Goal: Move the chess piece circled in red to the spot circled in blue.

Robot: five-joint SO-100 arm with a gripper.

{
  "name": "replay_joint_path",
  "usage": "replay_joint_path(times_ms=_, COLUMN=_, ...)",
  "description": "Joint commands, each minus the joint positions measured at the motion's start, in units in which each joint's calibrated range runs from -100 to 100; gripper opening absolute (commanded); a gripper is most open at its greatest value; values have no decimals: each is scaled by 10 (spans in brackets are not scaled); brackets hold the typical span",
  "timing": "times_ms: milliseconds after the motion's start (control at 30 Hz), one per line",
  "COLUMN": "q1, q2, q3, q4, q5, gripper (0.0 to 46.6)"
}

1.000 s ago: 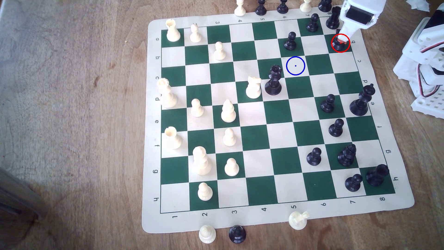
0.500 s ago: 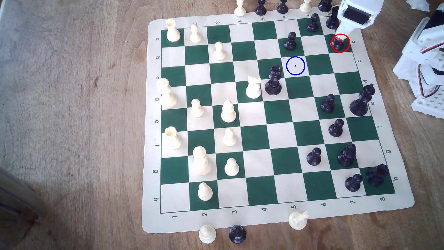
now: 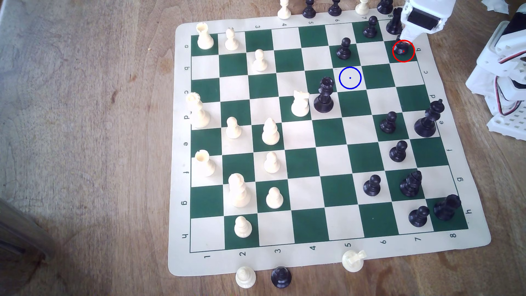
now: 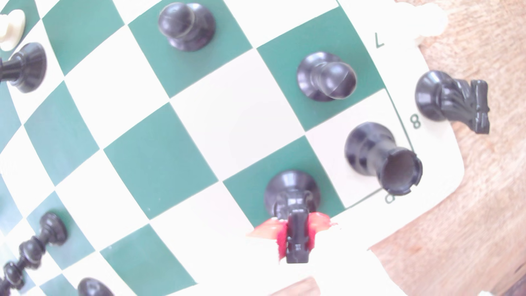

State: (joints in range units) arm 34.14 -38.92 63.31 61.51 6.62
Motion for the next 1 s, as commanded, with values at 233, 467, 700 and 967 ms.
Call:
replay_joint_path(times_ms=233, q1=-60, q2=-49, q3=-219, q4=186, q5=-30, gripper=2)
replay_joint_path(times_ms=467, q1=-139, q2=-37, q3=-290, q4=175, q5=-62, gripper=2)
replay_joint_path(times_ms=700, q1=-181, q2=23, q3=-289, q4=106, q5=-78, gripper=2)
replay_joint_path(times_ms=967, q1=-203, q2=137, q3=-318, q4=68, q5=-86, gripper=2)
